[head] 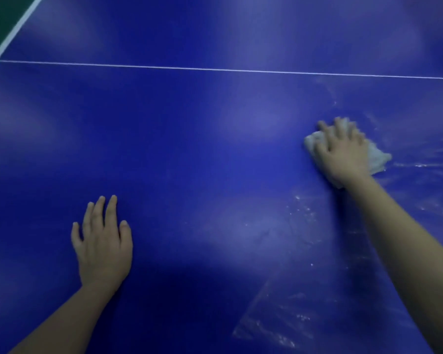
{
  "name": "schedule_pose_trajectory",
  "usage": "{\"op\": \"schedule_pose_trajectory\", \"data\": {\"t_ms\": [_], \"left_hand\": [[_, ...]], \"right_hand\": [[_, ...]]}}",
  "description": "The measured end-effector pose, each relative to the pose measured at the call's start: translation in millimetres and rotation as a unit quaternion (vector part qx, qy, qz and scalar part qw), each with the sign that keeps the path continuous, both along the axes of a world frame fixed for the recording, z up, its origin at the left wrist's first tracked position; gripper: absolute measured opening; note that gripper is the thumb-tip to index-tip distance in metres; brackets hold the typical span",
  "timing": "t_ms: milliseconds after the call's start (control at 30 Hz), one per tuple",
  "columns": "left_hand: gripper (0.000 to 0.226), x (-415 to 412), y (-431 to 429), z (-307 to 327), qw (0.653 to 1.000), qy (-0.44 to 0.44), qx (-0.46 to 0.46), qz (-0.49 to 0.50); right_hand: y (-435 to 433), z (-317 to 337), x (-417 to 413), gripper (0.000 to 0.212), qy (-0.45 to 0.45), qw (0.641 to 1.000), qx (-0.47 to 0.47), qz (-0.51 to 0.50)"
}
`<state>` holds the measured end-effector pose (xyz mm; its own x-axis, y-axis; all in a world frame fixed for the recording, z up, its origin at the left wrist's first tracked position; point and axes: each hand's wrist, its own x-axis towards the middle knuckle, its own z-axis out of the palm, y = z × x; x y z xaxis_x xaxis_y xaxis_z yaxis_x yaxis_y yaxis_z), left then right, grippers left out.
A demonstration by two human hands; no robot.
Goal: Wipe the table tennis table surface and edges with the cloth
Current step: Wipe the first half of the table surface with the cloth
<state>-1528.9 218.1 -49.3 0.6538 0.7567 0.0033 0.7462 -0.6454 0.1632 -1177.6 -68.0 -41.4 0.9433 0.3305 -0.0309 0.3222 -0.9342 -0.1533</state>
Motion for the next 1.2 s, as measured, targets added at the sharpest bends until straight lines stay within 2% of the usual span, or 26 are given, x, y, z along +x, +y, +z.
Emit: {"op": "schedule_pose_trajectory", "data": {"t_ms": [67, 100, 200, 267, 300, 333, 367, 400, 467, 533, 600, 667, 800, 900, 967, 1033, 1100, 1200], "left_hand": [[0.052, 0, 0, 0, 1.000, 0.005, 0.000, 0.001], [0.052, 0, 0, 0, 1.000, 0.007, -0.001, 0.001], [0.051, 0, -1, 0, 1.000, 0.004, -0.002, 0.001], [0.051, 0, -1, 0, 1.000, -0.001, -0.003, -0.002], [0.051, -1, -1, 0, 1.000, -0.005, -0.005, -0.004], [0.050, -1, -1, 0, 1.000, -0.008, -0.007, -0.006], [0.051, -1, -1, 0, 1.000, -0.010, -0.009, -0.007], [0.051, -1, -1, 0, 1.000, -0.009, -0.010, -0.009], [0.051, -1, 0, -1, 1.000, -0.009, -0.010, -0.013], [0.051, -1, 1, -1, 1.000, -0.009, -0.012, -0.016], [0.051, -1, 1, -1, 1.000, -0.013, -0.016, -0.016], [0.052, -2, 0, -1, 1.000, -0.019, -0.018, -0.017], [0.052, -1, 0, 1, 0.999, -0.025, -0.026, -0.024], [0.052, -5, -2, 5, 0.998, -0.029, -0.049, -0.037], [0.051, -17, -10, 11, 0.994, -0.049, -0.075, -0.069], [0.048, -40, -23, 20, 0.984, -0.063, -0.100, -0.136], [0.046, -67, -36, 29, 0.968, -0.065, -0.117, -0.212], [0.043, -108, -57, 42, 0.944, -0.081, -0.156, -0.279]], "right_hand": [[25, 1, -69, 0.066, 0.007, 0.988, -0.006, 0.156], [33, 0, -112, 0.067, 0.004, 0.969, -0.018, 0.245], [30, -6, -245, 0.063, 0.008, 0.877, -0.009, 0.481], [13, -7, -292, 0.062, 0.051, 0.812, -0.019, 0.581], [6, -8, -293, 0.061, 0.057, 0.796, -0.011, 0.603], [3, -6, -282, 0.061, 0.050, 0.798, -0.011, 0.600], [2, -3, -264, 0.059, 0.036, 0.822, -0.010, 0.568], [1, -2, -240, 0.057, 0.024, 0.863, 0.003, 0.505], [-8, 1, -184, 0.057, 0.009, 0.947, 0.006, 0.322], [-27, 4, -145, 0.057, 0.030, 0.990, -0.018, 0.136], [-38, 2, -154, 0.056, 0.035, 0.999, -0.025, 0.024], [-32, -1, -203, 0.059, 0.029, 0.999, -0.035, 0.022], [-11, -1, -346, 0.066, 0.029, 0.987, -0.020, 0.155], [-25, 0, -417, 0.069, 0.036, 0.944, -0.049, 0.325], [-46, 1, -429, 0.073, 0.037, 0.920, -0.063, 0.385], [-67, 1, -423, 0.076, 0.039, 0.948, -0.017, 0.317], [-90, 2, -410, 0.074, 0.068, 0.988, 0.041, 0.133], [-115, 2, -416, 0.073, 0.058, 0.989, 0.053, -0.124]]}}
